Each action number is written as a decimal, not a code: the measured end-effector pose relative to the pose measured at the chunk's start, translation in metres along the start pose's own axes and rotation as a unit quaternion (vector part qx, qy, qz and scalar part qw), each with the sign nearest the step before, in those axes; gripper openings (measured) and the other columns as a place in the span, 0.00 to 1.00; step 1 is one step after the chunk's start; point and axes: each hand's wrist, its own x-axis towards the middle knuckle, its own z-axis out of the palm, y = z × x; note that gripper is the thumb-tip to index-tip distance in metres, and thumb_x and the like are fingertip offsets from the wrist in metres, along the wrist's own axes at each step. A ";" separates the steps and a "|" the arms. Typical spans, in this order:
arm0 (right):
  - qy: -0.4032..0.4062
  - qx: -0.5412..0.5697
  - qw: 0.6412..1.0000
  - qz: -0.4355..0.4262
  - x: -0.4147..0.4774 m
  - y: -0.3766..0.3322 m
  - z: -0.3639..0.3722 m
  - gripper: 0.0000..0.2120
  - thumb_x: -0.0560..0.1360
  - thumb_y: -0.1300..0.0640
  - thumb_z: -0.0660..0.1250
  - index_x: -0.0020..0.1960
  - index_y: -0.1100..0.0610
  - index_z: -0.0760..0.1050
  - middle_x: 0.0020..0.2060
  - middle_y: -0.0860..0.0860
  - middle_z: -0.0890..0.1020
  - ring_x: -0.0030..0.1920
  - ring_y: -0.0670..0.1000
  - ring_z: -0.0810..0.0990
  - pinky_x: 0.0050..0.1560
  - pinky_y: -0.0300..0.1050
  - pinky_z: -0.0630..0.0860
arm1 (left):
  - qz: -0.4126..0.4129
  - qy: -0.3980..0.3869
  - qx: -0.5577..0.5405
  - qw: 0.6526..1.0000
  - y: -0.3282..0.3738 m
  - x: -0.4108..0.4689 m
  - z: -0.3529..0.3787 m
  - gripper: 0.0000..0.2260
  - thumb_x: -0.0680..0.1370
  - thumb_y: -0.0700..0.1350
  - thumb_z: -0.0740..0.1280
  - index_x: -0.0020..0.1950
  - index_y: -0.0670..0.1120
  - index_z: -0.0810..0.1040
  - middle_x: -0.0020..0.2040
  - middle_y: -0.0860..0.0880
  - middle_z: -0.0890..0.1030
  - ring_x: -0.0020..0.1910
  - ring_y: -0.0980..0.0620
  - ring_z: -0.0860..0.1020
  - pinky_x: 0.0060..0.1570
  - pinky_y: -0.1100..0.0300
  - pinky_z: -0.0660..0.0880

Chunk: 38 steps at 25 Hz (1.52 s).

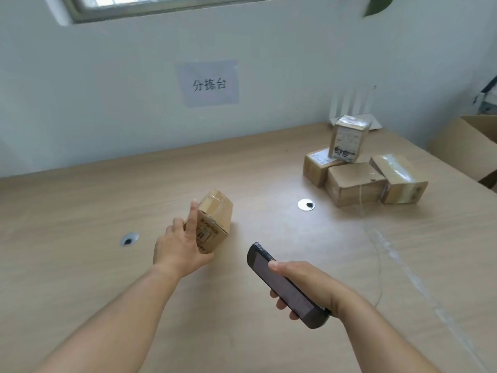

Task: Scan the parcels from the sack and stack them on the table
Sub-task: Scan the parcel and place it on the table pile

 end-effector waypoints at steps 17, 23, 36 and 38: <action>-0.093 -0.085 0.992 0.015 -0.025 0.003 0.209 0.30 0.71 0.36 0.65 0.59 0.59 0.76 0.44 0.57 0.82 0.40 0.54 0.82 0.40 0.50 0.78 | -0.199 -0.154 -0.247 0.936 -0.223 -0.217 0.048 0.61 0.59 0.67 0.75 0.78 0.56 0.37 0.79 0.46 0.43 0.78 0.47 0.45 0.74 0.49 0.52; -0.079 -0.118 0.988 0.060 -0.037 0.019 0.195 0.25 0.77 0.37 0.61 0.59 0.58 0.76 0.45 0.57 0.82 0.40 0.54 0.82 0.41 0.51 0.78 | -0.162 -0.215 -0.127 0.955 -0.203 -0.190 0.027 0.45 0.67 0.60 0.71 0.79 0.54 0.51 0.74 0.45 0.61 0.73 0.44 0.60 0.69 0.52 0.63; -0.091 -0.142 0.980 0.104 -0.042 0.032 0.161 0.26 0.72 0.36 0.63 0.57 0.57 0.75 0.44 0.57 0.80 0.40 0.56 0.81 0.38 0.49 0.76 | -0.126 -0.205 -0.176 0.955 -0.190 -0.182 -0.012 0.41 0.67 0.52 0.68 0.78 0.57 0.54 0.70 0.49 0.63 0.72 0.48 0.58 0.70 0.52 0.62; -0.093 -0.145 0.980 0.104 -0.043 0.031 0.157 0.27 0.70 0.35 0.63 0.57 0.56 0.75 0.43 0.57 0.80 0.39 0.56 0.81 0.39 0.50 0.76 | -0.127 -0.201 -0.177 0.955 -0.187 -0.183 -0.015 0.42 0.67 0.51 0.68 0.78 0.57 0.54 0.70 0.50 0.63 0.72 0.48 0.58 0.70 0.52 0.62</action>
